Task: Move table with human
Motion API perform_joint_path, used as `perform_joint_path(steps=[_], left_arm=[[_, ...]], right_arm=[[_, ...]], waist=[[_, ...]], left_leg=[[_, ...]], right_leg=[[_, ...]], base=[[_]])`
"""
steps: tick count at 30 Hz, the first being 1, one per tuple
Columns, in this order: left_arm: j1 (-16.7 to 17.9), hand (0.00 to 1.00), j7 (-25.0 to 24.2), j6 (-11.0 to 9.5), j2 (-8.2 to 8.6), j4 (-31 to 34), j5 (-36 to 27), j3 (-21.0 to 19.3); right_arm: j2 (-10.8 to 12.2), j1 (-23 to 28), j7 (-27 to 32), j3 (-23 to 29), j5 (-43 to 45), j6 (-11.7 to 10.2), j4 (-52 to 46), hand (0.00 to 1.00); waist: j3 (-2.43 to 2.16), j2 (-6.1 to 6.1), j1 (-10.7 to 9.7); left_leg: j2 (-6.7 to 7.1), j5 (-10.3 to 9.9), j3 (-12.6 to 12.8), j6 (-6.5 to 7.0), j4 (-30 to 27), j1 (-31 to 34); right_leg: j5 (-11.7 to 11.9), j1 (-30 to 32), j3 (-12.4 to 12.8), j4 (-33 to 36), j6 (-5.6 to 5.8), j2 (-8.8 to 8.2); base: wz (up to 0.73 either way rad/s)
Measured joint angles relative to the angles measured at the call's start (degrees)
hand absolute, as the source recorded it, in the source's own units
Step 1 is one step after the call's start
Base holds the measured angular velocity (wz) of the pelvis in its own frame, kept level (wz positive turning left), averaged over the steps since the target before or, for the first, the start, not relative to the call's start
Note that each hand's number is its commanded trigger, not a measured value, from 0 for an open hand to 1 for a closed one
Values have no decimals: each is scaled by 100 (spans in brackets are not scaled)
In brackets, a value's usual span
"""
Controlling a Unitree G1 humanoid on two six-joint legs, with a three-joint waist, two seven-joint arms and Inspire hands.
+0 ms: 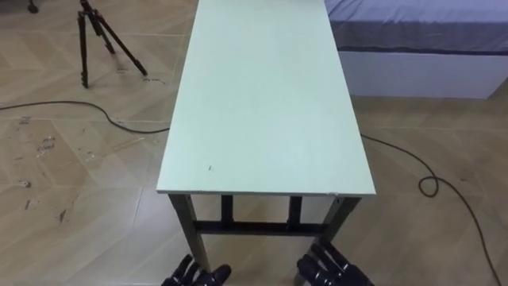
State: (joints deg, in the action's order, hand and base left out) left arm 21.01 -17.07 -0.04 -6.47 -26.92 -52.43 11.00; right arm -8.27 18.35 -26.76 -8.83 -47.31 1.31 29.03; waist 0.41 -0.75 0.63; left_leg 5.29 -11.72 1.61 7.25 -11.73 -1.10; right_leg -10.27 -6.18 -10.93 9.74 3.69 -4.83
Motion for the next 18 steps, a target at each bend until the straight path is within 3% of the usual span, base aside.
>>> perform_joint_path(steps=[5,9,18], left_arm=[[-19,0,-74,1,-149,390,-149,257],[-47,0,-189,15,-228,821,-728,312],[-315,0,-122,72,-330,844,-1104,492]], right_arm=[[-84,69,10,-163,-181,2,-513,0],[-86,6,5,-231,-641,2,-814,0],[-96,-97,67,-445,-699,9,-813,0]], waist=[[19,-18,-18],[20,-17,-20],[40,21,-33]], left_leg=[[-4,-1,-3,-1,0,-43],[-4,0,-5,0,0,-59],[0,0,-22,0,10,-52]], right_leg=[[0,-51,4,-1,0,5],[0,-65,118,-7,-1,10],[0,-53,125,-6,0,11]], base=[[0],[0],[0]])
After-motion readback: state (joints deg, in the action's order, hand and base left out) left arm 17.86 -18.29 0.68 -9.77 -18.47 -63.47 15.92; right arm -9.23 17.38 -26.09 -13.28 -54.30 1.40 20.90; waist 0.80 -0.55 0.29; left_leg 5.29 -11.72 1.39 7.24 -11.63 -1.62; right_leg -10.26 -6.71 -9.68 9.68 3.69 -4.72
